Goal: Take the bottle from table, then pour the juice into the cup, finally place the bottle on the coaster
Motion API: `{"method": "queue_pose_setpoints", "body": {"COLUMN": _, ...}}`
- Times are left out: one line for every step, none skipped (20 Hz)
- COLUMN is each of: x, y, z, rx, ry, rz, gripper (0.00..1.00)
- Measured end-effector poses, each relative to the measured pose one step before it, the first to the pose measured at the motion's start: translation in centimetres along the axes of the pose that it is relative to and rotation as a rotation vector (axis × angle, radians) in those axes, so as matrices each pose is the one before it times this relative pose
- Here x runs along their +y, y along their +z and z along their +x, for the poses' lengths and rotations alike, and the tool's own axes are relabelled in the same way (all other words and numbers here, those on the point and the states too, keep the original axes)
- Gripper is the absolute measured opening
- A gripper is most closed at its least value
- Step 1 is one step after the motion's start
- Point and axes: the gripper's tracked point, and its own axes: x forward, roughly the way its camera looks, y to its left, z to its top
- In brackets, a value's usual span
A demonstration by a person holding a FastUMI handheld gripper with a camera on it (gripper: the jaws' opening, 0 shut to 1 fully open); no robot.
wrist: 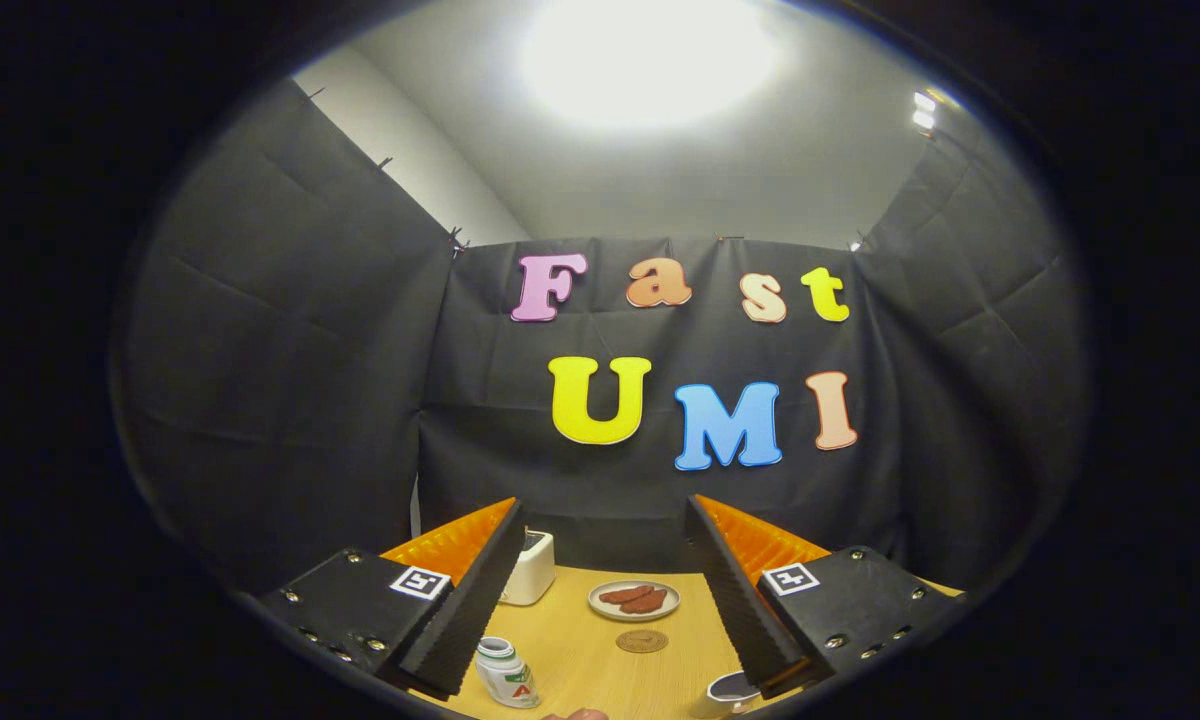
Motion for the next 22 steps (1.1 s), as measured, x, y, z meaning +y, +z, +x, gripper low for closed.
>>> {"method": "queue_pose_setpoints", "body": {"x": 0.002, "y": -0.015, "z": 0.021, "rx": -0.00110, "ry": -0.00001, "rz": 0.00065, "gripper": 0.98}}
{"method": "queue_pose_setpoints", "body": {"x": 0.057, "y": -0.116, "z": 0.100, "rx": 0.00055, "ry": -0.00043, "rz": -0.00034, "gripper": 0.98}}
{"method": "queue_pose_setpoints", "body": {"x": 0.087, "y": -0.108, "z": -0.002, "rx": 0.00189, "ry": 0.00094, "rz": -0.00177, "gripper": 0.98}}
{"method": "queue_pose_setpoints", "body": {"x": 0.053, "y": -0.034, "z": 0.042, "rx": 0.00278, "ry": -0.00084, "rz": -0.00225, "gripper": 0.98}}
{"method": "queue_pose_setpoints", "body": {"x": 0.052, "y": -0.055, "z": 0.051, "rx": 0.00098, "ry": 0.00166, "rz": -0.00183, "gripper": 0.98}}
{"method": "queue_pose_setpoints", "body": {"x": 0.192, "y": -0.110, "z": 0.037, "rx": 0.00130, "ry": 0.00094, "rz": -0.00167, "gripper": 0.98}}
{"method": "queue_pose_setpoints", "body": {"x": 0.038, "y": 0.011, "z": 0.075, "rx": -0.00147, "ry": 0.00018, "rz": -0.00075, "gripper": 0.98}}
{"method": "queue_pose_setpoints", "body": {"x": 0.049, "y": -0.051, "z": 0.074, "rx": -0.00160, "ry": 0.00088, "rz": 0.00106, "gripper": 0.98}}
{"method": "queue_pose_setpoints", "body": {"x": 0.161, "y": 0.034, "z": -0.018, "rx": -0.00437, "ry": 0.00011, "rz": 0.00293, "gripper": 0.98}}
{"method": "queue_pose_setpoints", "body": {"x": 0.076, "y": -0.008, "z": 0.084, "rx": -0.00403, "ry": -0.00072, "rz": 0.00497, "gripper": 0.98}}
{"method": "queue_pose_setpoints", "body": {"x": 0.122, "y": -0.079, "z": 0.076, "rx": -0.00120, "ry": -0.00023, "rz": 0.00410, "gripper": 0.98}}
{"method": "queue_pose_setpoints", "body": {"x": 0.193, "y": -0.245, "z": -0.015, "rx": 0.00025, "ry": 0.00427, "rz": 0.00634, "gripper": 0.98}}
{"method": "queue_pose_setpoints", "body": {"x": 0.270, "y": -0.268, "z": 0.039, "rx": -0.00035, "ry": 0.00500, "rz": 0.00587, "gripper": 0.98}}
{"method": "queue_pose_setpoints", "body": {"x": -0.043, "y": -0.079, "z": 0.093, "rx": -0.00667, "ry": -0.00598, "rz": -0.00086, "gripper": 0.98}}
{"method": "queue_pose_setpoints", "body": {"x": -0.139, "y": -0.183, "z": 0.130, "rx": -0.01143, "ry": -0.00979, "rz": -0.00431, "gripper": 0.98}}
{"method": "queue_pose_setpoints", "body": {"x": 0.267, "y": -0.332, "z": 0.048, "rx": -0.00765, "ry": -0.00015, "rz": 0.00338, "gripper": 0.98}}
{"method": "queue_pose_setpoints", "body": {"x": 0.558, "y": -0.648, "z": 0.144, "rx": 0.00334, "ry": 0.00822, "rz": 0.01333, "gripper": 0.98}}
{"method": "queue_pose_setpoints", "body": {"x": 0.440, "y": -0.995, "z": 0.016, "rx": 0.00828, "ry": 0.00331, "rz": 0.00762, "gripper": 0.98}}
{"method": "queue_pose_setpoints", "body": {"x": 0.298, "y": -0.628, "z": -0.020, "rx": 0.00740, "ry": 0.00002, "rz": -0.00219, "gripper": 0.98}}
{"method": "queue_pose_setpoints", "body": {"x": 0.500, "y": -0.656, "z": -0.040, "rx": 0.00686, "ry": 0.00249, "rz": -0.00937, "gripper": 0.98}}
{"method": "queue_pose_setpoints", "body": {"x": 0.536, "y": -0.814, "z": 0.076, "rx": 0.00765, "ry": -0.00035, "rz": -0.01218, "gripper": 0.98}}
{"method": "queue_pose_setpoints", "body": {"x": 0.774, "y": -0.967, "z": 0.032, "rx": 0.01080, "ry": 0.00671, "rz": -0.00802, "gripper": 0.98}}
